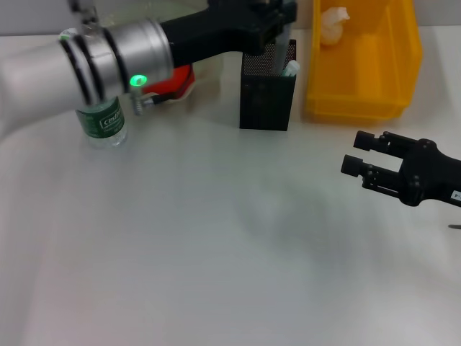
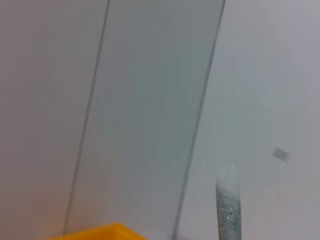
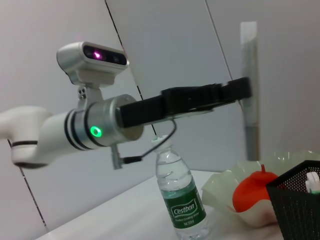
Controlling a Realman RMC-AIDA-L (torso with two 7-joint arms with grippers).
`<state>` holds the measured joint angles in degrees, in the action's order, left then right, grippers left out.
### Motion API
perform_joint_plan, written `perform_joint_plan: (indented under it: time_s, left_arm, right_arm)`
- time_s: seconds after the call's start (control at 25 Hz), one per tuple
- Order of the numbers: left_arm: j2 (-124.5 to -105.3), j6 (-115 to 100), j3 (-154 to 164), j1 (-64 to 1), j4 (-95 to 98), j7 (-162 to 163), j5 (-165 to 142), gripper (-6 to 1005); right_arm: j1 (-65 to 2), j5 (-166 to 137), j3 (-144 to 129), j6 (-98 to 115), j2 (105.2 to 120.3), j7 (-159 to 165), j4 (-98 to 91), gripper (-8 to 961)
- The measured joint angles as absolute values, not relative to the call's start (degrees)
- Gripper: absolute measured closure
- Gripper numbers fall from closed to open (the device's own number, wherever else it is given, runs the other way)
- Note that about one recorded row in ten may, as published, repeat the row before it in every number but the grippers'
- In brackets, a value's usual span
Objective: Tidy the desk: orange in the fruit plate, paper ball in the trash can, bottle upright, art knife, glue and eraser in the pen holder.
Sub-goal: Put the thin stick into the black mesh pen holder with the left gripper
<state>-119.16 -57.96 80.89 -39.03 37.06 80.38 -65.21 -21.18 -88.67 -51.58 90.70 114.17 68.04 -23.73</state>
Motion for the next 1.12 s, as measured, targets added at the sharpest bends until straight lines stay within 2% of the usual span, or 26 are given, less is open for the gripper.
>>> perform_joint_plan:
  time_s: [0.12, 0.32, 0.92, 1.12]
  left_arm:
    - [-119.18, -52.88, 90.28, -41.76, 29.68, 63.72, -43.71, 862]
    - [-119.18, -47.01, 101.79, -42.95, 27.87, 48.41, -23.41, 863]
    - [-119.18, -41.94, 106.73, -43.98, 27.06, 42.43, -14.86, 866]
    - [-119.18, -42.16, 106.71, -43.76, 26.98, 42.38, -14.71, 742]
  right_arm:
    - [-21.38, -88.68, -51.59, 90.70, 114.17, 68.04, -23.84, 314]
    - [-21.55, -88.68, -51.59, 90.70, 114.17, 68.04, -24.00, 314]
    - [-21.99, -88.68, -51.59, 90.70, 114.34, 68.03, -24.12, 313]
    - [-22.06, -88.68, -51.59, 90.70, 114.43, 68.03, -24.17, 313]
